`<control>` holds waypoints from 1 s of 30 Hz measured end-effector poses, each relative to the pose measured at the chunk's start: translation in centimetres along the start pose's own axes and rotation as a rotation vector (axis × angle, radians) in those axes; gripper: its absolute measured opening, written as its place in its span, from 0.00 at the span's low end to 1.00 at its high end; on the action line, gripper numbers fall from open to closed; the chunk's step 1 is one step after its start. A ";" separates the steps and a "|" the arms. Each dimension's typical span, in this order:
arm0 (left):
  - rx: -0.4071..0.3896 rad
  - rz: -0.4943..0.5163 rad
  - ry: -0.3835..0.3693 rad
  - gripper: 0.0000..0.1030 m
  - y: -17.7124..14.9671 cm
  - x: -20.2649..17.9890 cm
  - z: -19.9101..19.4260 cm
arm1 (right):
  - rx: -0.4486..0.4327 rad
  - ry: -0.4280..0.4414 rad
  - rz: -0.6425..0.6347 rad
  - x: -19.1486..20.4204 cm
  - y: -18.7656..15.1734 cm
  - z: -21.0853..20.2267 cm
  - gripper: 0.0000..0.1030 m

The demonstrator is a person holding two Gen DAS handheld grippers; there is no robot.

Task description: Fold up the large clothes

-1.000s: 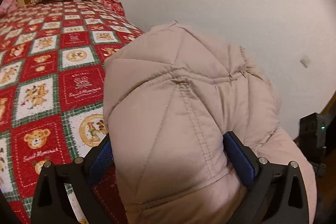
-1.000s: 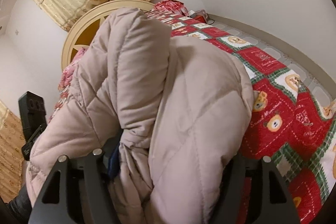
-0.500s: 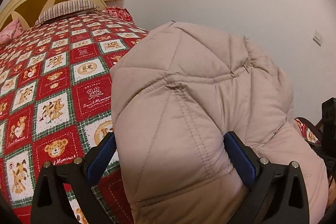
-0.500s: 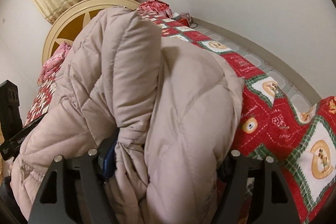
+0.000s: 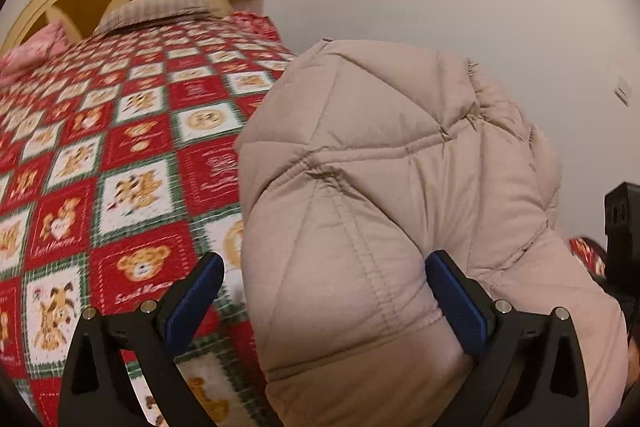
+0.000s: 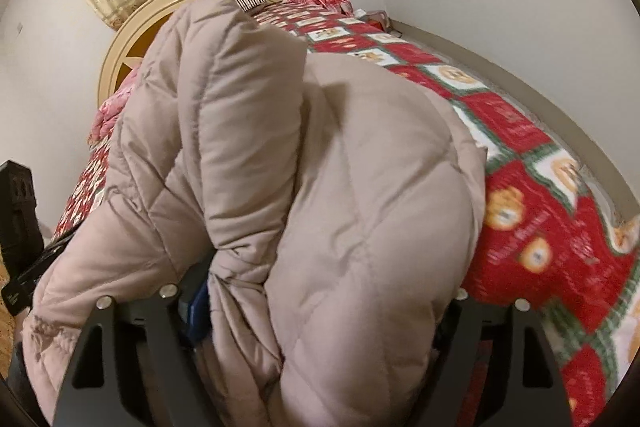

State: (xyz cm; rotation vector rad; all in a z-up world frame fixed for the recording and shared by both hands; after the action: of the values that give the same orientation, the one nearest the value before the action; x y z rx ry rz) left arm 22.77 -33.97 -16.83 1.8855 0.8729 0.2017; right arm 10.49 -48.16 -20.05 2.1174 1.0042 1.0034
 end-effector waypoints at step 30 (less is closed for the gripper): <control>0.013 0.143 0.051 0.99 -0.5 -0.8 -1.3 | -0.268 -0.120 -0.193 5.1 7.4 -10.2 0.53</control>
State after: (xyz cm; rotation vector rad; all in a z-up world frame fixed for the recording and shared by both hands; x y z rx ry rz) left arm 21.29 -33.42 -16.47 1.9639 0.7749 0.3333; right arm 7.11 -46.15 -7.00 1.8022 0.9379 0.8532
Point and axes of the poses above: each gripper's, at about its wrist camera, not at the fingertips, and z roughly the way its jaws point, x to its left, y to its top, the point moved 6 cm from there along z, roughly the way its jaws point, and after that the axes turned 13 degrees about -x, right-handed, at the moved point
